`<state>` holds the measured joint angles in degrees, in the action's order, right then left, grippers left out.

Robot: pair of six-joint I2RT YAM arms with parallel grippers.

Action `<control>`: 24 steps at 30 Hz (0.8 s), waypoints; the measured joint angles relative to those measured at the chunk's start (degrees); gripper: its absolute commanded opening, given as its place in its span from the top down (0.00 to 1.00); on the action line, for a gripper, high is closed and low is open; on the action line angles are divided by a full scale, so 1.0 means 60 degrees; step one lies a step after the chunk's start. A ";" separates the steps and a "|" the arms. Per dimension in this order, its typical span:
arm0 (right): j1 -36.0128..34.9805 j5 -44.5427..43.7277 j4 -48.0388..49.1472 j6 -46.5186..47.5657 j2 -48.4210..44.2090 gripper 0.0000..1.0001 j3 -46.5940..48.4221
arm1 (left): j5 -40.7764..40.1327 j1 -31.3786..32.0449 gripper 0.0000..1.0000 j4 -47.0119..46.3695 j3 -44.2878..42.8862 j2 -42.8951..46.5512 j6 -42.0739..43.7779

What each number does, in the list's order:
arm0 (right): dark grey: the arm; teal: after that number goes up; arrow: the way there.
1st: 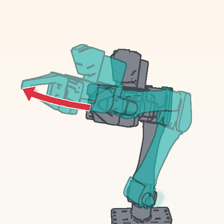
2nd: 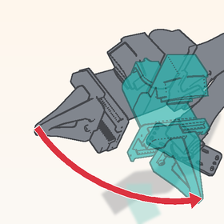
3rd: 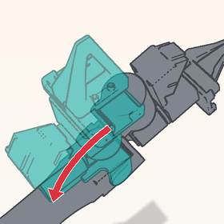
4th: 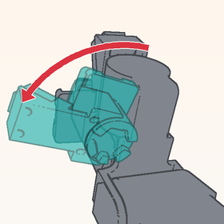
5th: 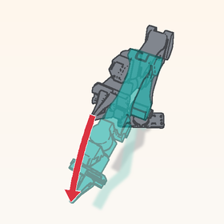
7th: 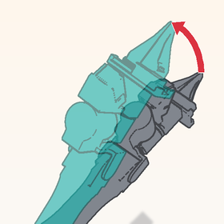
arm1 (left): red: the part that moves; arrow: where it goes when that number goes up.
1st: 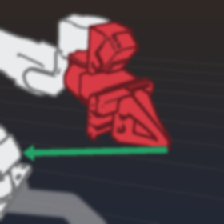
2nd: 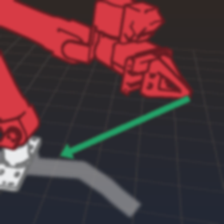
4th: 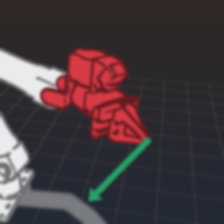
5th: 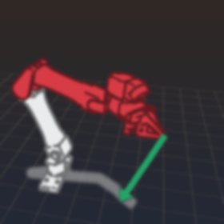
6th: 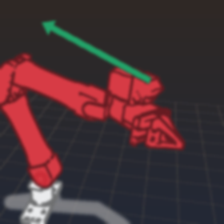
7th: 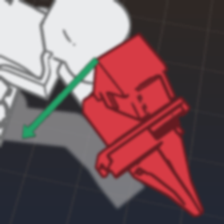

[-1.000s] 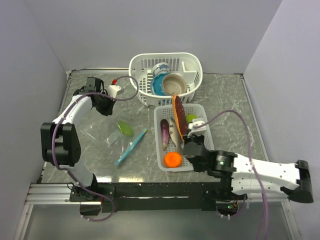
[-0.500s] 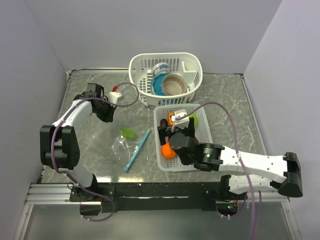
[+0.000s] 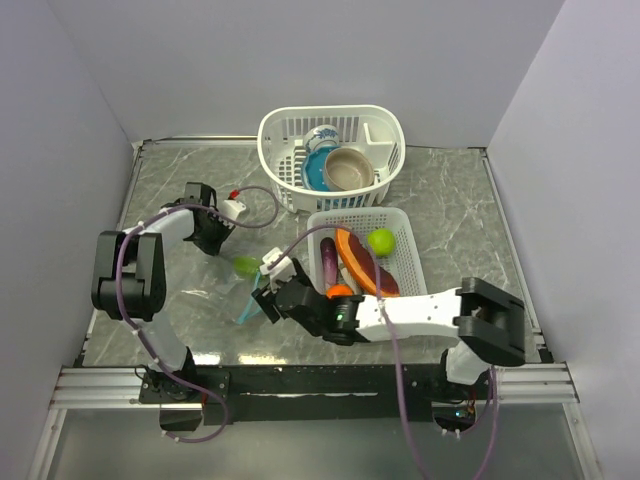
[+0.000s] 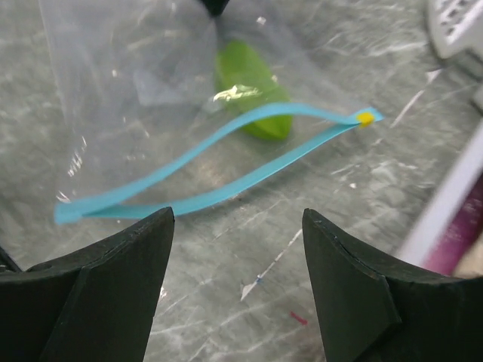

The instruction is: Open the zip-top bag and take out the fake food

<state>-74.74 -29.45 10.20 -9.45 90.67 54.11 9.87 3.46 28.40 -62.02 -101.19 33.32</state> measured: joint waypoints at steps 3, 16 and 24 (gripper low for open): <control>0.0029 0.0160 0.0331 0.0204 0.0641 0.24 0.0087 | -0.0138 0.0000 0.99 -0.0197 0.0015 -0.0022 0.0069; 0.1129 0.1373 0.0943 0.0783 0.2233 0.20 0.1392 | -0.0222 0.0000 0.99 -0.0397 0.0011 -0.0091 0.0346; 0.1249 0.2215 0.1370 0.1151 0.2251 0.21 0.0754 | -0.0222 0.0000 0.99 -0.0419 -0.0018 -0.0127 0.0441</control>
<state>-67.24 -16.16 18.41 -2.55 104.18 58.63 8.54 3.46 25.89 -62.13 -101.95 35.97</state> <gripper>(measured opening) 0.801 0.017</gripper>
